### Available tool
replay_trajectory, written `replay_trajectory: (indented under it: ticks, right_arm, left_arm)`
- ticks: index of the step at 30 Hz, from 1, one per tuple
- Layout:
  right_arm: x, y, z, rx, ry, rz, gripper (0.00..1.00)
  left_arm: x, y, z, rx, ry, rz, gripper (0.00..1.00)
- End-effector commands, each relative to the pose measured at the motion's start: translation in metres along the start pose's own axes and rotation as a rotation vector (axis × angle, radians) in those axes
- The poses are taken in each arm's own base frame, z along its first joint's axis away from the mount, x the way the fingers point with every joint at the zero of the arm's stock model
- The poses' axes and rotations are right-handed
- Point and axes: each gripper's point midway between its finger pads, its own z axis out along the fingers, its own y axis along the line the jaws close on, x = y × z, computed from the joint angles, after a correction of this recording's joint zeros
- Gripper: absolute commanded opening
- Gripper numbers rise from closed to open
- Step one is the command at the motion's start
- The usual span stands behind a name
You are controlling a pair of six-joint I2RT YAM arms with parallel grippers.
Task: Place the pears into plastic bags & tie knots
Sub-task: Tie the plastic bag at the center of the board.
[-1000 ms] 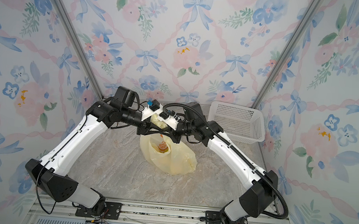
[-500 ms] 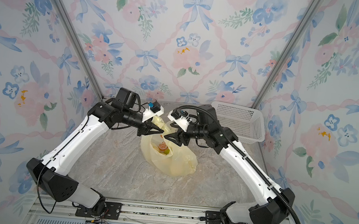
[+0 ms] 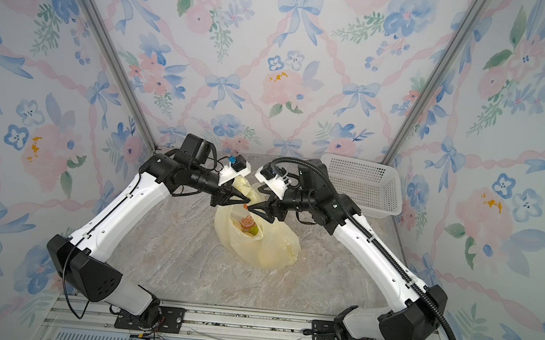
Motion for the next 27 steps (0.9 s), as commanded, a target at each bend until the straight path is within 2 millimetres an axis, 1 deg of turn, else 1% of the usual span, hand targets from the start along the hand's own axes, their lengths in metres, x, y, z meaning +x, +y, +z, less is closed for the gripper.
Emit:
replay_trajectory:
  ticks: [1,4,5,6,7,8,9,10,11,13,15,17,19,22,24,25,27]
  right_arm:
    - [0.019,0.008,0.005,-0.003,0.049,0.002,0.75]
    - [0.028,-0.003,0.012,0.042,0.067,0.023,0.66]
    - [0.029,-0.006,0.013,0.051,0.065,0.025,0.52]
    - [0.028,-0.008,0.012,0.062,0.058,0.023,0.35]
    - [0.028,-0.01,0.011,0.074,0.052,0.023,0.22]
    - [0.027,-0.013,0.009,0.086,0.043,0.021,0.11]
    - [0.027,-0.015,0.006,0.094,0.036,0.02,0.03]
    - [0.027,-0.017,0.003,0.098,0.029,0.024,0.0]
    - [0.027,-0.019,-0.001,0.098,0.024,0.027,0.0]
    - [0.028,-0.024,-0.008,0.111,0.018,0.026,0.0]
    - [0.026,-0.03,-0.017,0.124,0.006,0.012,0.0]
    - [0.023,-0.035,-0.022,0.121,-0.002,0.003,0.0]
    - [0.019,-0.038,-0.026,0.108,-0.01,-0.015,0.0]
    - [0.013,-0.029,-0.028,0.033,-0.016,-0.056,0.0]
    - [0.008,-0.013,-0.028,-0.063,-0.034,-0.093,0.0]
    - [0.007,-0.007,-0.028,-0.096,-0.046,-0.102,0.0]
    - [0.004,0.01,-0.031,-0.183,-0.086,-0.124,0.0]
  left_arm:
    - [-0.001,-0.003,-0.002,0.008,0.001,0.011,0.34]
    - [-0.001,-0.004,-0.002,0.01,-0.002,0.002,0.39]
    - [-0.001,-0.003,-0.002,0.009,-0.001,-0.004,0.42]
    - [0.0,-0.002,-0.002,0.005,0.001,-0.011,0.51]
    - [0.001,-0.001,-0.003,-0.005,0.005,-0.016,0.6]
    - [0.003,0.001,-0.004,-0.017,0.011,-0.024,0.66]
    - [0.005,0.003,-0.007,-0.033,0.014,-0.03,0.71]
    - [0.007,0.004,-0.009,-0.049,0.016,-0.037,0.75]
    - [0.009,0.005,-0.013,-0.063,0.018,-0.045,0.78]
    - [0.015,0.007,-0.019,-0.083,0.014,-0.056,0.8]
    - [0.02,0.008,-0.022,-0.098,0.015,-0.061,0.8]
    - [0.021,0.007,-0.02,-0.087,0.014,-0.062,0.78]
    - [0.019,0.008,-0.015,-0.067,0.011,-0.068,0.7]
    - [0.014,0.007,0.001,-0.027,0.024,-0.06,0.51]
    - [0.013,0.005,0.014,-0.004,0.043,-0.052,0.42]
    - [0.013,0.004,0.019,0.009,0.048,-0.051,0.4]
    - [0.013,0.005,0.027,0.024,0.057,-0.057,0.36]
